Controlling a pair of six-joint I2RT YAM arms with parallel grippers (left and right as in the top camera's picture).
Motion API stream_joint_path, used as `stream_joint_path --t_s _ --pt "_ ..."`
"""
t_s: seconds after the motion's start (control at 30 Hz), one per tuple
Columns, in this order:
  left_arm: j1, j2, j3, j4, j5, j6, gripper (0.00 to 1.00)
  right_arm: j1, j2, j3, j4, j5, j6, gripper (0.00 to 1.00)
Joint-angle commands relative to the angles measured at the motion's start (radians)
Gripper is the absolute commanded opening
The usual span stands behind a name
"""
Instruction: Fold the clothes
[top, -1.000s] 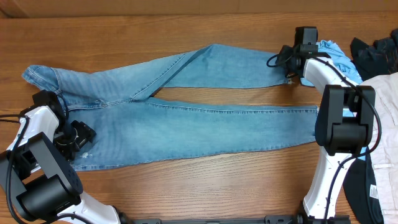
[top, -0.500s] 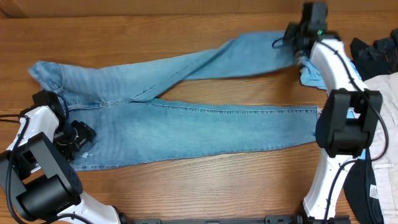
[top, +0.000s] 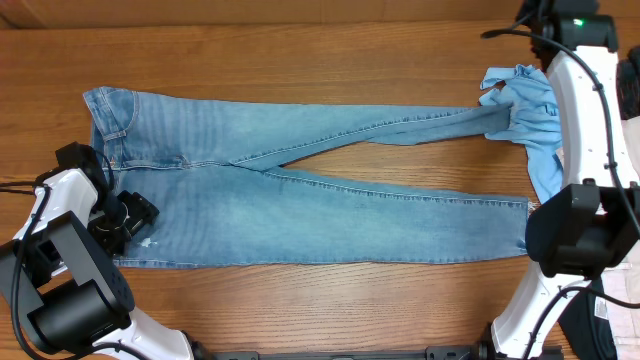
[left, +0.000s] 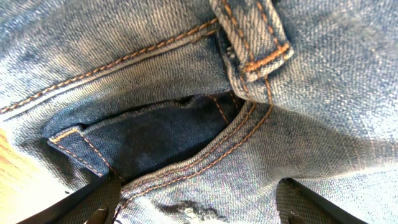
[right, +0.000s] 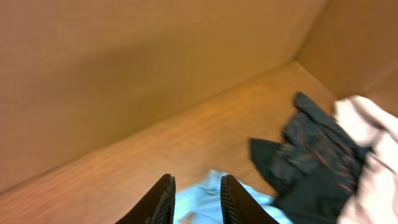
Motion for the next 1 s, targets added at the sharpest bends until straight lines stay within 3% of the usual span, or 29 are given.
stream_joint_path --t_s 0.0,0.23,0.4,0.77,0.97 --pt "0.000 0.024 0.013 0.001 -0.006 0.015 0.82 -0.020 0.004 0.006 -0.049 0.025 0.014 0.28" --pt "0.000 0.024 0.013 0.001 -0.006 0.015 0.83 -0.027 0.021 0.006 -0.202 -0.206 0.027 0.34" --pt "0.000 0.024 0.013 0.001 -0.006 0.015 0.83 -0.029 0.099 0.006 -0.323 -0.228 0.211 0.33" --pt "0.000 0.024 0.013 0.001 -0.006 0.015 0.84 -0.031 0.289 0.005 -0.400 -0.325 0.568 0.32" --pt "0.000 0.024 0.013 0.003 -0.006 0.015 0.84 -0.031 0.304 -0.006 -0.391 -0.329 0.605 0.33"
